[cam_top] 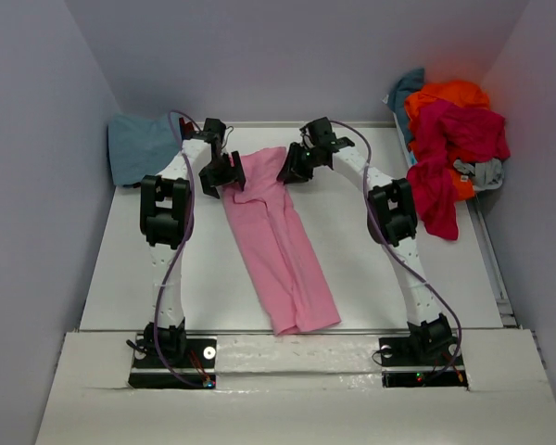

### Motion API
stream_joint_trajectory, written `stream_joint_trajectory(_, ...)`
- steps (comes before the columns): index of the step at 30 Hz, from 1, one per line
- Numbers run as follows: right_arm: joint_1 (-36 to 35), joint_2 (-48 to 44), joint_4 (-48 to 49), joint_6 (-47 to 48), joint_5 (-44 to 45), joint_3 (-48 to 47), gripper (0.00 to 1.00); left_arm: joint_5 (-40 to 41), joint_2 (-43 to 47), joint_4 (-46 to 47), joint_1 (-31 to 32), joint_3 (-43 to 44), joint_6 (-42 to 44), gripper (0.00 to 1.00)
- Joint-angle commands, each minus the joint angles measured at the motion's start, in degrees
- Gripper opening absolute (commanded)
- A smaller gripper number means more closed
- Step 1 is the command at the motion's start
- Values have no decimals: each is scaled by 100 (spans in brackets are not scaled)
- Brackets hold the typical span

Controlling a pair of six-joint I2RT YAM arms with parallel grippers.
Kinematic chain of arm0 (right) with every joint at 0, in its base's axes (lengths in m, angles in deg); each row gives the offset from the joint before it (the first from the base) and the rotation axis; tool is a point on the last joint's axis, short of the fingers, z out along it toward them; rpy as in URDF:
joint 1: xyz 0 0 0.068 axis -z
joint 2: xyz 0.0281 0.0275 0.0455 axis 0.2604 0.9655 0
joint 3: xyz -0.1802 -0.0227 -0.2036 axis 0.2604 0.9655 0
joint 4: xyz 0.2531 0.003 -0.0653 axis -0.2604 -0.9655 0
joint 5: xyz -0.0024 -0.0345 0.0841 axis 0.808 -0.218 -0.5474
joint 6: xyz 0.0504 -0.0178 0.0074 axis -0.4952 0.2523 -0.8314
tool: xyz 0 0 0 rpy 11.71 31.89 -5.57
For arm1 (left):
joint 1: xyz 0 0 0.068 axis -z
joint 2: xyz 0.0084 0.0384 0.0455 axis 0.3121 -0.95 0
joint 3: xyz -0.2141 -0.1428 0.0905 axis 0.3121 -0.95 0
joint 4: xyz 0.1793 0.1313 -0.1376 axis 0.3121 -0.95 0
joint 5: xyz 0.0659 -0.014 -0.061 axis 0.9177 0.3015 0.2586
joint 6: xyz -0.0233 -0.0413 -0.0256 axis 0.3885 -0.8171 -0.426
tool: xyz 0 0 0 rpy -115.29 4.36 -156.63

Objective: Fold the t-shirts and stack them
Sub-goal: Fold the tshirt

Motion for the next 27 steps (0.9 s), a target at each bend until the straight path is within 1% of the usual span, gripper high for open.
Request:
stream_joint_trajectory(1,-77,-718,209,88,-155,-284,42,-60,-56,-139,4,104,49,90)
stream_joint_trajectory(3,-77,-648,236,36,-321,-494,43,-78,-56,-139,4,104,49,90)
stream_joint_trajectory(5,-129,-412,340,-78,-900,-749,43,-87,-73,-139,4,122,32,90)
stream_joint_trajectory(7,-130,-279,473,-175,-1418,-785,43,-87,-73,-139,4,131,32,90)
stream_joint_trajectory(10,-200,-7,666,-403,-1860,-750,44,-87,-65,-148,4,140,40,90)
stream_joint_trajectory(21,-358,521,-150,9,-1210,-592,44,-95,-56,-148,4,175,23,90)
stream_joint_trajectory(25,-411,600,-344,176,-912,-522,44,-34,-12,-156,4,166,32,90)
stream_joint_trajectory(27,-411,635,-441,264,-596,-530,44,27,14,-165,4,175,40,90)
